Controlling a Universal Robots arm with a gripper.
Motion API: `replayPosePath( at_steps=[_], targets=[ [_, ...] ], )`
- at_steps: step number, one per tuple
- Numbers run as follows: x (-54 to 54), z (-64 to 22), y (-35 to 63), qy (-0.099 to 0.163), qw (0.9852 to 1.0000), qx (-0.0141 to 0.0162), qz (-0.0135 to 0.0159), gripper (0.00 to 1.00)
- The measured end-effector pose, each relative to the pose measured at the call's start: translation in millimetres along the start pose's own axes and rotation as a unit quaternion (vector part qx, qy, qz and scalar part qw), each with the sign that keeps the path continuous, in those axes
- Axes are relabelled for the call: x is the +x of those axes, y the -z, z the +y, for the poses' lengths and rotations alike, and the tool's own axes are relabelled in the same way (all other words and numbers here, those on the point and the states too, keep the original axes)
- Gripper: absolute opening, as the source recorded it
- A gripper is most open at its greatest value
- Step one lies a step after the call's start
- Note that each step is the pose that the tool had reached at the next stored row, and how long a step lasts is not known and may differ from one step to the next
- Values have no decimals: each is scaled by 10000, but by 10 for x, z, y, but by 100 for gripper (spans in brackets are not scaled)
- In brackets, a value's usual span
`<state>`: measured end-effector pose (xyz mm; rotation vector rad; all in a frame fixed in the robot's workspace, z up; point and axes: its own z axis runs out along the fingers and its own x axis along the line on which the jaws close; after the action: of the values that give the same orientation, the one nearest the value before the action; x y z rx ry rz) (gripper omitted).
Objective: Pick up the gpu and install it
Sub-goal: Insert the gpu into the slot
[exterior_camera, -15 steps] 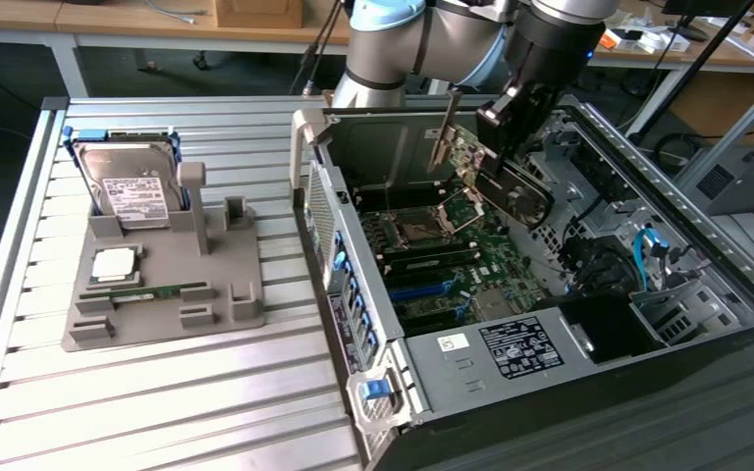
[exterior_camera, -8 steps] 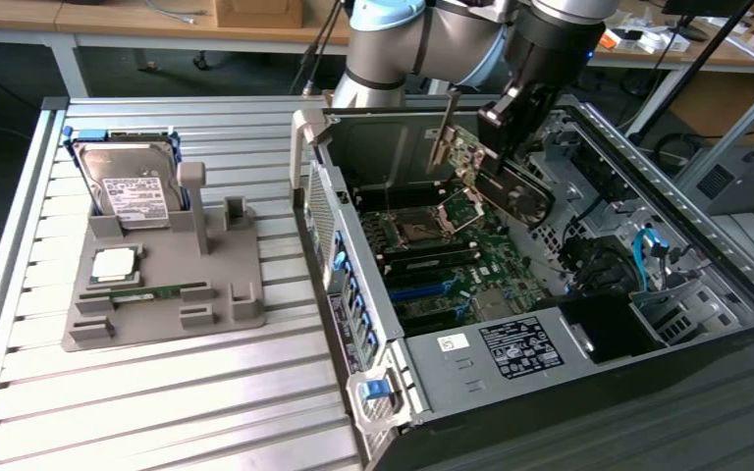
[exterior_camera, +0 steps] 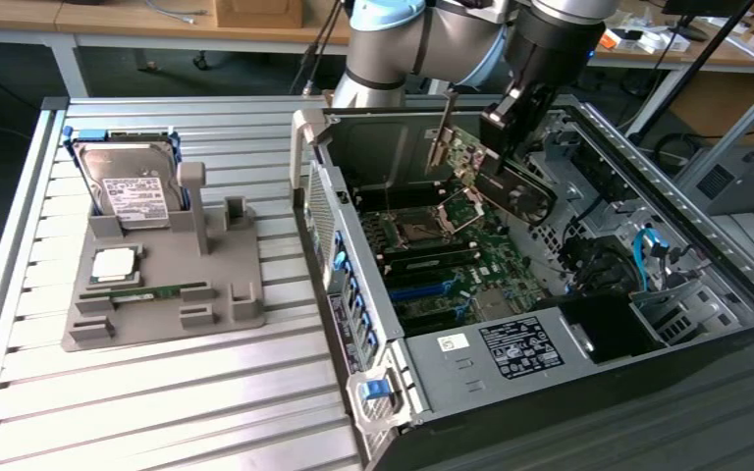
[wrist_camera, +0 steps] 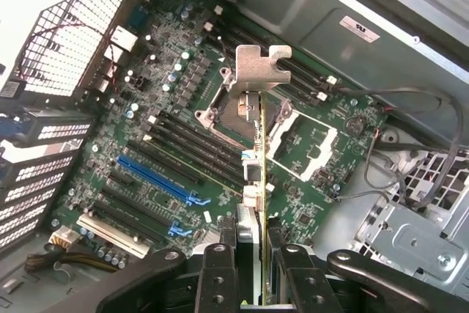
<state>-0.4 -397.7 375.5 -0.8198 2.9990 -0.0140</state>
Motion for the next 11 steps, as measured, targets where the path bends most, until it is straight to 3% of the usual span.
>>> replayPosePath(
  at_steps=[11],
  targets=[
    [0, 0, 0, 95, 10000, -3, -2, 27]
  ],
)
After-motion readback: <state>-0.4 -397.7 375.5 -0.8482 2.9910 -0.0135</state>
